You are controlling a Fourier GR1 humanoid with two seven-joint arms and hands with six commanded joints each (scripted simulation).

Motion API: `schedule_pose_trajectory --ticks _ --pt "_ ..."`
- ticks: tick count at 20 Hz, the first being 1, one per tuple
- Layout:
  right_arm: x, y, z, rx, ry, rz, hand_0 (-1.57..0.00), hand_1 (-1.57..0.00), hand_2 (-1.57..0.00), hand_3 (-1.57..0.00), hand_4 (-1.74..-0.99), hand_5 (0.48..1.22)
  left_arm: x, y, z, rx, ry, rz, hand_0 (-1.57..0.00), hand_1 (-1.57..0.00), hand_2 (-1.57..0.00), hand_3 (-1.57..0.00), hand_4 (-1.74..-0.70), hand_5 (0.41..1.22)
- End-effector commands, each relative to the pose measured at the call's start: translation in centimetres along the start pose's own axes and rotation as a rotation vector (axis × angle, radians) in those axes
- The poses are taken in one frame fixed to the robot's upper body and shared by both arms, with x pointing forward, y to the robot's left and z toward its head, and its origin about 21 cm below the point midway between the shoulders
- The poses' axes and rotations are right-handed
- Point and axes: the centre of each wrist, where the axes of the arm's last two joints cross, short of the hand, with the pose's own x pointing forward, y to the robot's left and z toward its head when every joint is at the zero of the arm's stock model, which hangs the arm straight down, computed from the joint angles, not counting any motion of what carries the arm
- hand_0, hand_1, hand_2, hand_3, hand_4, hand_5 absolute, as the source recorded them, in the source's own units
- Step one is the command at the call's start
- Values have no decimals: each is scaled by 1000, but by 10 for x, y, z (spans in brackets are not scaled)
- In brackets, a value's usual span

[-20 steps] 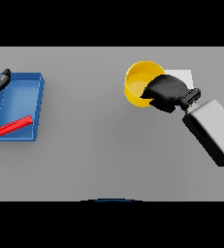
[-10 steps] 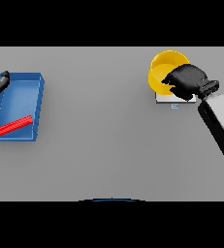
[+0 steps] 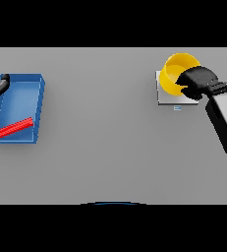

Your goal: Pick up the red beaker and tilt it to pour out 1 green nut into yellow bowl. Pick up the yellow bowl and place it on the metallic measuring scale.

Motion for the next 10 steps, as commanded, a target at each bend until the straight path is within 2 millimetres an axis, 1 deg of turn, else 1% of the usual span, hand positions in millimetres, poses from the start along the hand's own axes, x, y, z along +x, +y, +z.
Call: schedule_pose_trajectory --ticks 1,3,5,6,7,8,9,10 --pt "2 5 -3 12 3 -20 -1562 -1571 -1405 -1374 -1741 1221 2 3 0 0 6 4 1 1 1 1 -726 710" --pt "2 7 -6 21 -1 -44 -1528 -1571 -1382 -1440 -1741 1221 4 -4 -2 -10 8 6 1 1 1 1 -729 713" --pt "4 6 -8 38 2 -47 -1417 -1571 -1363 -1487 -1741 1221 4 -2 -1 -9 4 -1 1 1 1 1 -727 712" --pt "0 7 -7 37 -6 -52 -1402 -1571 -1375 -1427 -1741 1221 3 -1 -1 -10 6 -3 1 1 1 1 -728 713" --pt "0 7 -6 44 -2 -52 -1397 -1571 -1385 -1363 -1741 1221 5 -1 -2 -17 7 -5 1 1 1 1 -727 715" --pt "0 8 -6 42 0 -63 -1332 -1459 -1423 -1198 -1741 1221 5 0 -3 -12 8 4 1 1 1 1 -729 717" --pt "-2 6 -6 45 1 -76 -1128 -1322 -1330 -1057 -1701 1221 5 -1 -4 -11 12 3 1 1 1 1 -730 720" --pt "-1 6 -7 52 0 -85 -902 -1150 -1186 -937 -1660 1143 7 1 -6 -10 10 4 1 1 1 1 -732 723"
